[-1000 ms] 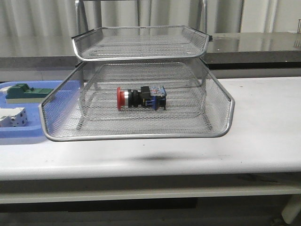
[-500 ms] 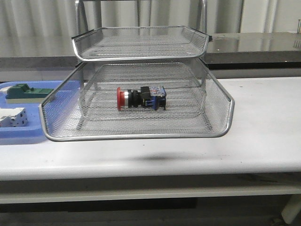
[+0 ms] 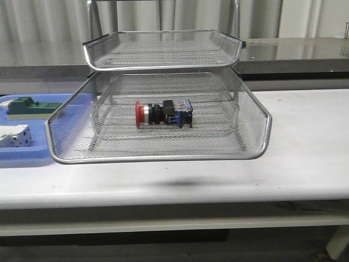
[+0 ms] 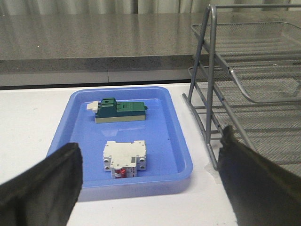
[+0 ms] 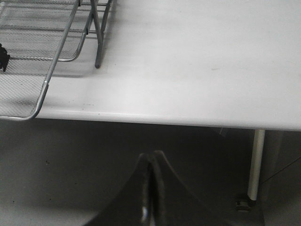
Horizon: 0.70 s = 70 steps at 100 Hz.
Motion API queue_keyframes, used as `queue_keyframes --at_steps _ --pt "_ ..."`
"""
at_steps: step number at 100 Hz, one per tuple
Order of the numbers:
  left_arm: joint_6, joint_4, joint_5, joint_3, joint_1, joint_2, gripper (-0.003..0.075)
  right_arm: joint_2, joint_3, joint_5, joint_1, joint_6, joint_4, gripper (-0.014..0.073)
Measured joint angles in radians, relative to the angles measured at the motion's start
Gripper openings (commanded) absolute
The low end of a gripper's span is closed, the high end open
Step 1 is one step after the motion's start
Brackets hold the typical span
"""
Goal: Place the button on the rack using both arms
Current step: 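Raise the left gripper away from the mesh tray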
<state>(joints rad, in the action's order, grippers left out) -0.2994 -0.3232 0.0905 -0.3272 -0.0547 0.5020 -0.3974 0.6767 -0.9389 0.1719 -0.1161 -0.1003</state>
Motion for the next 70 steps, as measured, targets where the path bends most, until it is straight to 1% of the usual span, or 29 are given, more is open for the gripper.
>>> queue_keyframes --at_steps 8,15,22,34,40,70 --pt "0.000 0.000 0.000 0.000 0.000 0.000 0.0505 0.000 0.000 0.000 0.000 0.000 0.000 -0.0068" --pt "0.000 0.000 0.000 0.000 0.000 0.000 0.0422 0.000 0.000 0.000 0.000 0.000 0.000 -0.0068" --pt "0.000 0.000 -0.002 0.000 0.000 0.000 0.0318 0.000 0.000 0.000 0.000 0.000 0.000 -0.0068" --pt "0.000 0.000 -0.002 0.000 0.000 0.000 0.0102 0.000 0.000 0.000 0.000 0.000 0.000 -0.0068" --pt "0.000 0.000 -0.002 0.000 0.000 0.000 0.0007 0.000 0.000 0.000 0.000 0.000 0.000 -0.0068" --pt "0.000 0.000 -0.002 0.000 0.000 0.000 0.0004 0.000 0.000 0.010 0.000 0.000 0.000 -0.0068"
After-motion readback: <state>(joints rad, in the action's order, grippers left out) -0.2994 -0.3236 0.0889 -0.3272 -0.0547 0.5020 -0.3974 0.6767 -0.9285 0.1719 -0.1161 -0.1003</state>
